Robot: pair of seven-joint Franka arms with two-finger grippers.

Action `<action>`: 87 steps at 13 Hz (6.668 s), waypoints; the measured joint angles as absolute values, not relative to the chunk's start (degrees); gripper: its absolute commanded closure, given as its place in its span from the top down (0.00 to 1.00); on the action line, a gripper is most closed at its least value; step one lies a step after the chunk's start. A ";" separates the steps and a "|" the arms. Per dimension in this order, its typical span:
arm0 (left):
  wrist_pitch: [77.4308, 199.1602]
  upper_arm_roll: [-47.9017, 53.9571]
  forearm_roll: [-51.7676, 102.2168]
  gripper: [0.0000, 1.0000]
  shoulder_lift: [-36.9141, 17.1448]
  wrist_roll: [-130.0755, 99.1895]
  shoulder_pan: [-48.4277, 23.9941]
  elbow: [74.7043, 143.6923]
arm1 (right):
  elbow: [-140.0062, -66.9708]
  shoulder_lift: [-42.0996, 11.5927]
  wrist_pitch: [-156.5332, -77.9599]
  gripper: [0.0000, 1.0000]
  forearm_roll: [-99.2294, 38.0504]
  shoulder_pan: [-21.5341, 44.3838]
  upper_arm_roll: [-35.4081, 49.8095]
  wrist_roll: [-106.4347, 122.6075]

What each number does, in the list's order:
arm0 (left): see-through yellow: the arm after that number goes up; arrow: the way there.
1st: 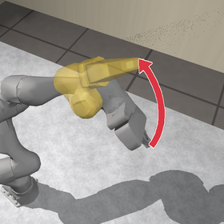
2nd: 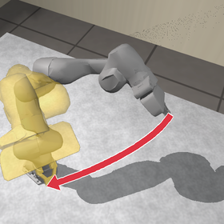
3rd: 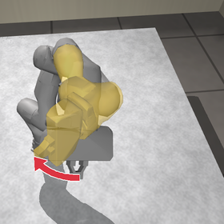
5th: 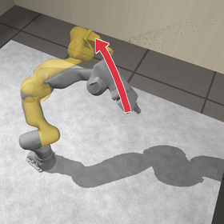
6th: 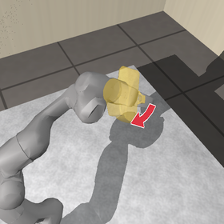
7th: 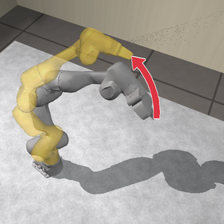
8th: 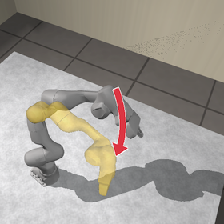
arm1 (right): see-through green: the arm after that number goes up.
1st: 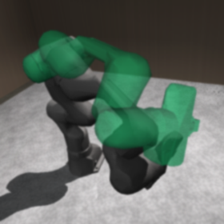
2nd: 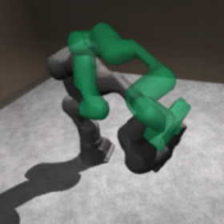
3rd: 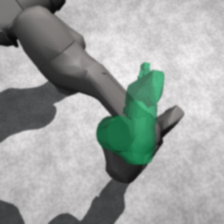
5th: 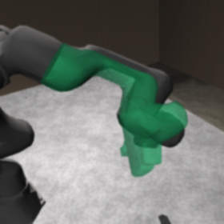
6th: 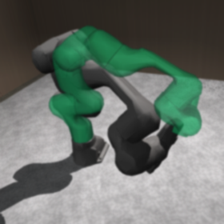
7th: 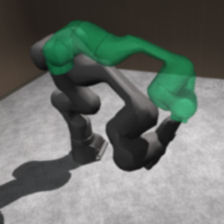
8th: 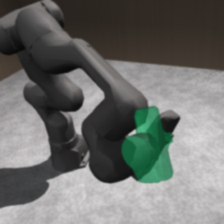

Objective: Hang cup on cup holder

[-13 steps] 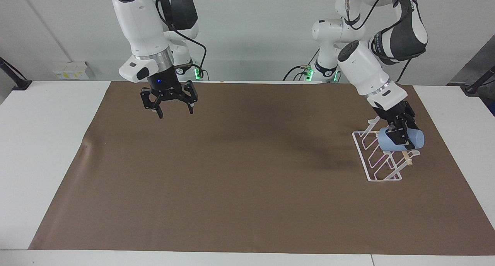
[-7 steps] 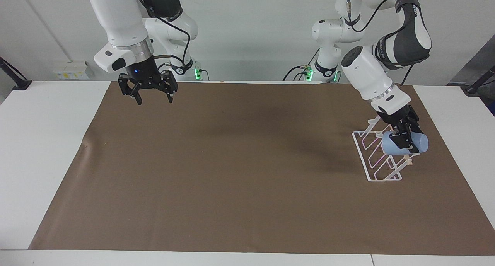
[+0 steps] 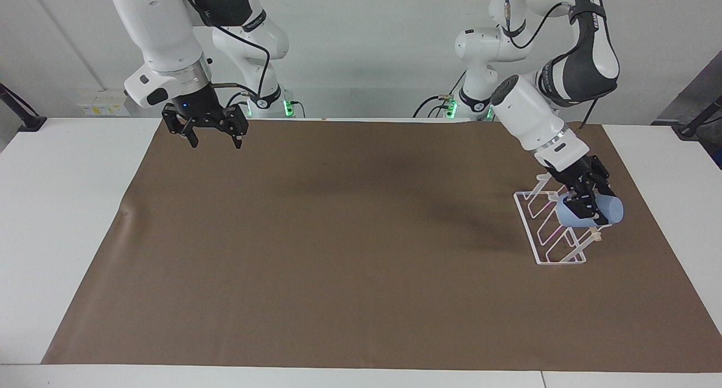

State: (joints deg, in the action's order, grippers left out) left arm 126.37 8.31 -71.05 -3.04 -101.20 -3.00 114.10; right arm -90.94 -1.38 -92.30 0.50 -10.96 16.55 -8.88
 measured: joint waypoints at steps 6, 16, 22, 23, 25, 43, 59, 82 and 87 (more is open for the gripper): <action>126.37 8.31 -74.28 0.00 -3.04 -104.17 -3.00 115.51 | -94.58 -0.72 -92.30 1.00 0.50 -12.11 16.51 -9.21; 126.35 8.53 -78.58 0.00 -3.04 -109.86 -3.00 118.67 | -98.25 1.33 -93.20 1.00 0.03 -18.77 16.49 -3.87; 126.32 8.60 -79.57 1.00 -2.90 -111.46 -3.01 119.80 | -98.42 1.39 -93.28 1.00 0.02 -18.33 16.83 -1.48; 126.31 8.63 -79.57 1.00 -2.86 -111.47 -3.01 119.81 | -98.42 1.41 -93.28 1.00 0.02 -18.33 16.83 -0.69; 126.30 8.74 -79.57 1.00 -2.76 -111.48 -3.03 119.82 | -98.42 1.42 -93.28 1.00 0.02 -18.33 16.83 -0.19; 128.16 8.89 -26.82 1.00 -2.87 -88.71 -2.83 105.68 | -98.42 1.59 -93.28 1.00 0.02 -18.25 17.01 -0.18; 108.89 7.60 0.15 1.00 4.59 -26.06 2.91 105.66 | -98.42 1.59 -93.28 1.00 0.02 -18.25 17.01 -0.18; 91.50 8.99 0.49 1.00 4.32 2.00 3.99 95.60 | -98.42 1.62 -94.56 1.00 0.04 -18.28 17.00 -0.16; 91.88 8.54 2.61 1.00 4.32 2.10 4.08 95.63 | -98.42 1.62 -94.56 1.00 0.04 -18.28 17.00 -0.16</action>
State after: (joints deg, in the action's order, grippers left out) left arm 91.88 8.54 2.61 4.32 2.10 4.08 95.63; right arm -98.42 1.62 -94.56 0.04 -18.28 17.00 -0.16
